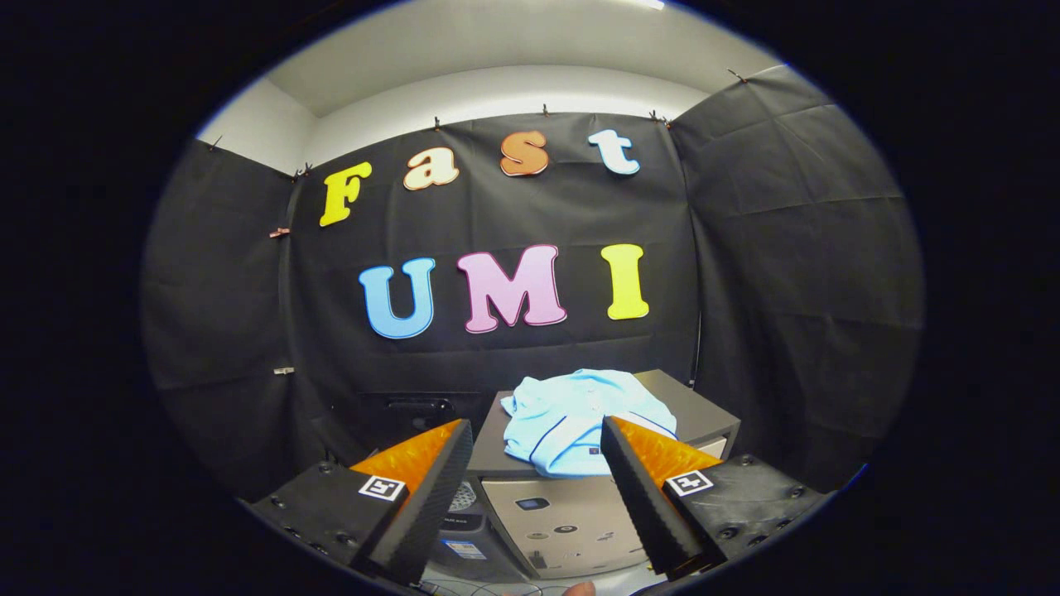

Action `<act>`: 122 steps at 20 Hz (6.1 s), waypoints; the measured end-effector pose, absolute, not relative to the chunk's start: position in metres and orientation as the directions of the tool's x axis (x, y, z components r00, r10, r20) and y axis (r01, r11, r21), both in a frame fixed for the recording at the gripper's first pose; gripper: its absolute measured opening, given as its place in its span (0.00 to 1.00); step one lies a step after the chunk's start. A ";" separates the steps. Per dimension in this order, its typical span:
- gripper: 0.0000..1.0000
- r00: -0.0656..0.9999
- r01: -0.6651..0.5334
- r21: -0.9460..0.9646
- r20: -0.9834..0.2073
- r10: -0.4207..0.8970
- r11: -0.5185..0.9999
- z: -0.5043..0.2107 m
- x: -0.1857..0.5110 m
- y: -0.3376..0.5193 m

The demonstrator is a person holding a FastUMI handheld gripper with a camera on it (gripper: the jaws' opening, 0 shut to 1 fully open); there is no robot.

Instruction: Put the clothes into the washing machine and then close the washing machine lid.

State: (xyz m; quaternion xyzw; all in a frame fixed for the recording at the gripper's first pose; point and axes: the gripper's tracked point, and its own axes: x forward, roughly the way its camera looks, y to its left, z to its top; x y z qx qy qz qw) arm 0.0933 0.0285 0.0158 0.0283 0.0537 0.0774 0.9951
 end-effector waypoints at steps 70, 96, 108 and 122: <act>0.13 0.707 -0.319 0.221 -0.592 0.387 0.922 -0.166 0.304 0.399; 1.00 0.701 -0.117 0.067 -0.701 0.130 0.991 -0.342 0.329 0.366; 0.99 0.924 -0.270 -0.007 -0.284 0.257 0.963 -0.158 0.339 0.389; 0.99 0.965 -0.184 -0.002 -0.192 0.181 0.983 -0.120 0.450 0.386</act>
